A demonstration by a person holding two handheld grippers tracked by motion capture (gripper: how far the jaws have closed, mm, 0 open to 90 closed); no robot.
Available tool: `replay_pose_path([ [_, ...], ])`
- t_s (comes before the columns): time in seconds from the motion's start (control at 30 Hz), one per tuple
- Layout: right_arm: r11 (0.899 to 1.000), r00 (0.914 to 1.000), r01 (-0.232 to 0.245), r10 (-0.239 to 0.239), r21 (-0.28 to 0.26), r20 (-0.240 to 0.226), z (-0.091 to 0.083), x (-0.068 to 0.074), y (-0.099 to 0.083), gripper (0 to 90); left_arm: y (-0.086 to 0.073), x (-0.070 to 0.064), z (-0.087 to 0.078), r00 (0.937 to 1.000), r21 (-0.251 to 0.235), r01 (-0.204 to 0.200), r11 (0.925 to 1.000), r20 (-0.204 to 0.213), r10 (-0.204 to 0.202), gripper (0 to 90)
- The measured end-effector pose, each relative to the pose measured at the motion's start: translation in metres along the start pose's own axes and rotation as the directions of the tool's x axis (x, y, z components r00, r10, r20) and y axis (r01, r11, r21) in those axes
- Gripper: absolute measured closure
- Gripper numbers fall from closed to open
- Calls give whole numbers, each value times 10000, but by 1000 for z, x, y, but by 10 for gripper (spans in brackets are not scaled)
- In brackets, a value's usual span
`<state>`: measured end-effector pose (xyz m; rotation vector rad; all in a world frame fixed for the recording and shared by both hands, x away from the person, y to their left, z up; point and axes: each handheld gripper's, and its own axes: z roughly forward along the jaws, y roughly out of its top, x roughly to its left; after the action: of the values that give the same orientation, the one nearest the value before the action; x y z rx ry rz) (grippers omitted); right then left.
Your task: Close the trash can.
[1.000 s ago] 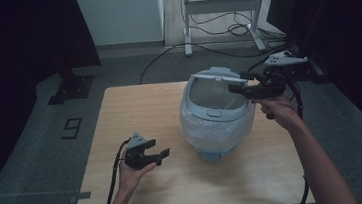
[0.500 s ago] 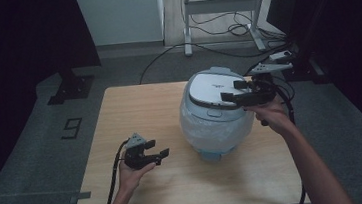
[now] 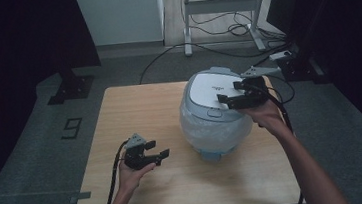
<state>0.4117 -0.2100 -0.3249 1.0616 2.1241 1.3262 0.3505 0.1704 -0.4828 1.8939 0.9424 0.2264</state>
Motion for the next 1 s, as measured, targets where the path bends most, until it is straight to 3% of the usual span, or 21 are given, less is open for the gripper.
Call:
replay_pose_path([
  [0.37,9999,9988,-110,109,32,480,-1,7,-1,205,1,-3,0,10000,-6,-8,10000,39,8,269],
  [0.4,9998,9975,191,-194,57,680,-1,9,-3,226,1,-3,0,10000,8,-26,10000,42,26,269],
  [0.43,9999,9970,163,-163,-1,756,-1,11,-4,227,1,-3,1,10000,27,-33,10000,48,33,269],
  [0.63,9998,9970,119,-109,-137,768,-2,12,-5,227,0,-3,2,10000,58,-69,10000,62,69,269],
  [0.83,9980,9969,44,5,-627,784,-7,11,-12,265,-1,-1,2,10000,67,-1,10000,59,0,269],
  [1.0,9922,9973,-323,400,-1204,624,-19,4,-20,270,-1,0,2,10000,56,8,10000,41,-9,269],
])
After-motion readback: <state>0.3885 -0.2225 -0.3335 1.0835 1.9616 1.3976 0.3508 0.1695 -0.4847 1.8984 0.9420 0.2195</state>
